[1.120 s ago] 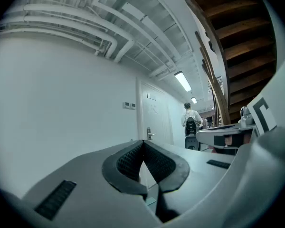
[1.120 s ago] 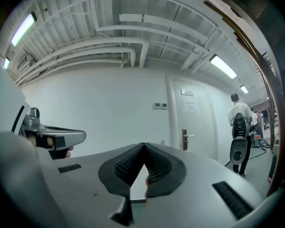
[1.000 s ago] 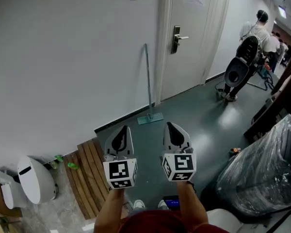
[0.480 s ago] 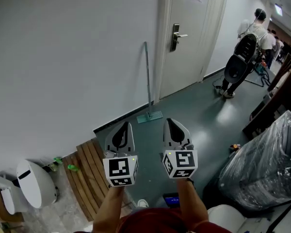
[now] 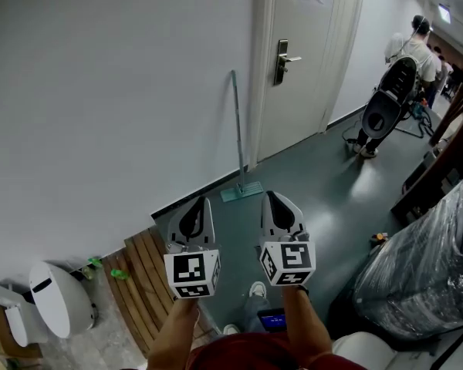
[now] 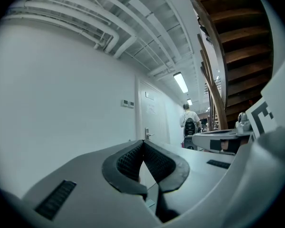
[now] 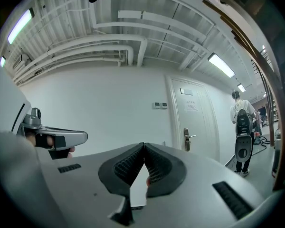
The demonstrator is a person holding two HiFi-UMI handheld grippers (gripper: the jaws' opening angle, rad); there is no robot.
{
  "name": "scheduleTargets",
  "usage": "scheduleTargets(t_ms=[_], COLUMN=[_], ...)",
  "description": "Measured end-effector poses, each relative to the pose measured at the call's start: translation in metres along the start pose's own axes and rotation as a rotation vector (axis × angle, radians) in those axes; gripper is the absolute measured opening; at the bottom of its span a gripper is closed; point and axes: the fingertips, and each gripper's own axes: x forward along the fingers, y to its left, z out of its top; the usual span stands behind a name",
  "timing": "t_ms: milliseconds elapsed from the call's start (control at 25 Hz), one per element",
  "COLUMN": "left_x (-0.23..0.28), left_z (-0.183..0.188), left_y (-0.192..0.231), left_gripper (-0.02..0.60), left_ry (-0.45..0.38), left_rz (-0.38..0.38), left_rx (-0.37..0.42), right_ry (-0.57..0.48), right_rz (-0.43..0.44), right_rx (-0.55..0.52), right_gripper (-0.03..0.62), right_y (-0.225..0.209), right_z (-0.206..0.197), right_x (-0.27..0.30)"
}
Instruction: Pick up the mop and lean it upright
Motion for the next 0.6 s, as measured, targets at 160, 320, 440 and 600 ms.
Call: scheduleTargets(t_ms=[160,320,440,600], left_x=[0.034,0.075,0.107,0.15], left_z=[-0.003,-0.008,-0.011,-0.01], left_y=[0.002,-0.003,-0.01,-0.016], left_gripper=[0.014,0.014,0.014,0.014], left_ry=[0.003,0.007,0.013,0.019], left_rz=[0.004,0.014,0.017,0.026], left_rx=[-0.002,-0.006,-0.012,-0.014], right_ry=[0.002,0.01,0.013,0.011], right_rz=[0.004,0.013,0.016,0.021], right_rx=[0.012,0.02,0.033,0.049], right_gripper=[0.017,0.015,0.015,0.015], right_y=[-0.019,-0.047,-0.072,-0.1], right_z=[-0.004,-0.01,-0.013,-0.012], right_x=[0.029,0.058,0.081,0.114])
